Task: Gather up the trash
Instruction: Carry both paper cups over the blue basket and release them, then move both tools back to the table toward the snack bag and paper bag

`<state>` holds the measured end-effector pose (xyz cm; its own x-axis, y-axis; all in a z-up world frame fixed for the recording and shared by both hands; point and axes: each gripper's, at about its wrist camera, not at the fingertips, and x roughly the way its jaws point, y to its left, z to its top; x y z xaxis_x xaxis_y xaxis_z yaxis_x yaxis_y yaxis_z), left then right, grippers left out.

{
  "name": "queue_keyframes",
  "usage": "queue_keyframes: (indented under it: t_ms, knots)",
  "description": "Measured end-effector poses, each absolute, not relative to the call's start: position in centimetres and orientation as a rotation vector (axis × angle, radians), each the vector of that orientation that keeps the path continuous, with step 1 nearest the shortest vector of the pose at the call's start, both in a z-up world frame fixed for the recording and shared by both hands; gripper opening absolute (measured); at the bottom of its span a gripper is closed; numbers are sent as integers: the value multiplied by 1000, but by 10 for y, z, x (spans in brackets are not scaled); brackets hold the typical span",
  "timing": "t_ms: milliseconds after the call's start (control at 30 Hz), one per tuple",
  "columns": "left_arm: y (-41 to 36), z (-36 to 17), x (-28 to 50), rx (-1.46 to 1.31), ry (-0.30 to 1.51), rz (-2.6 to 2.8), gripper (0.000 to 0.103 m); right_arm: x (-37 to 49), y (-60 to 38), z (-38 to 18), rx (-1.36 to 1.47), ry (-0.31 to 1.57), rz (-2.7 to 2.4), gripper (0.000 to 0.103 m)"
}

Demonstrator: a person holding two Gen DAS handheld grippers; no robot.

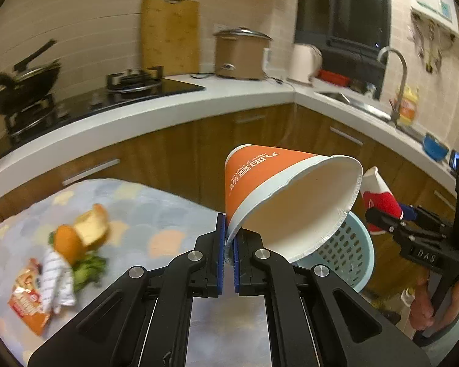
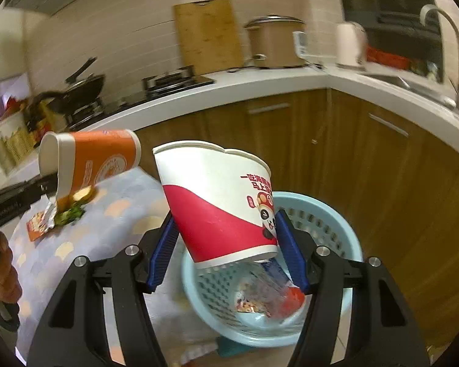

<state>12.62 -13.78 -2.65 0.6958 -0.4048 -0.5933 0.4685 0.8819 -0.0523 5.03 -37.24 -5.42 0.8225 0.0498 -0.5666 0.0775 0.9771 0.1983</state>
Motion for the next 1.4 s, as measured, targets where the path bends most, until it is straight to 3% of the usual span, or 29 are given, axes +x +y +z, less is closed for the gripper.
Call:
queue_keyframes:
  t_ms: [300,967,1000,1067,1100,1400]
  knots:
    - [-194,-59,132,138,709,-557,2,42,-414,-85,248,660,-84,60]
    - [-232,-103,168,128,861,-594,4,76,-420,-144,316,879,-122,61]
    - [-233,-105,168,132,869,-593,5,77,-420,-145,318,884,-115,62]
    - [-234,-107,168,137,880,-601,33,77,-420,-145,326,893,-108,70]
    - [-233,-107,167,139,873,-596,55,76,-420,-145,326,890,-113,73]
    - [-214,-96,157,117,838,-592,58,65,-423,-134,361,858,-108,73]
